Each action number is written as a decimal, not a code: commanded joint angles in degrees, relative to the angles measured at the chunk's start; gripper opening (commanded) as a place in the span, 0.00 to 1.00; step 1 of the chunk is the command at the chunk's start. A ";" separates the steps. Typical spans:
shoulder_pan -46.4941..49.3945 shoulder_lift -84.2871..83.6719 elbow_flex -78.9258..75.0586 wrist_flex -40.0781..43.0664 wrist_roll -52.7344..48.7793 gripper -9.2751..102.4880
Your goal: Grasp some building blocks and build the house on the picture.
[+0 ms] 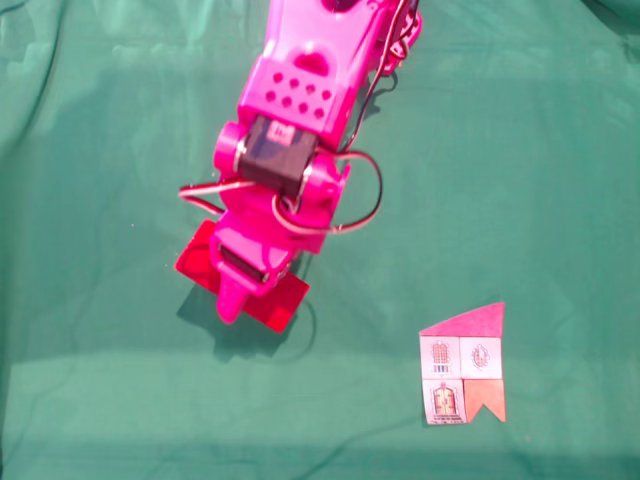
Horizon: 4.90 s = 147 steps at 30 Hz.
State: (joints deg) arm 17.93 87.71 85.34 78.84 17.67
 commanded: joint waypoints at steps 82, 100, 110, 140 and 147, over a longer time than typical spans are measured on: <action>2.29 -5.19 -4.57 -0.35 0.53 0.26; -0.35 -4.04 -4.66 -0.26 -0.09 0.25; -1.23 -2.81 -7.38 -0.26 -0.18 0.25; -1.32 0.62 -6.59 0.62 -0.53 0.25; -1.23 1.76 -6.59 0.62 -5.27 0.25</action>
State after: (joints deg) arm 16.79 86.13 80.07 79.19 14.24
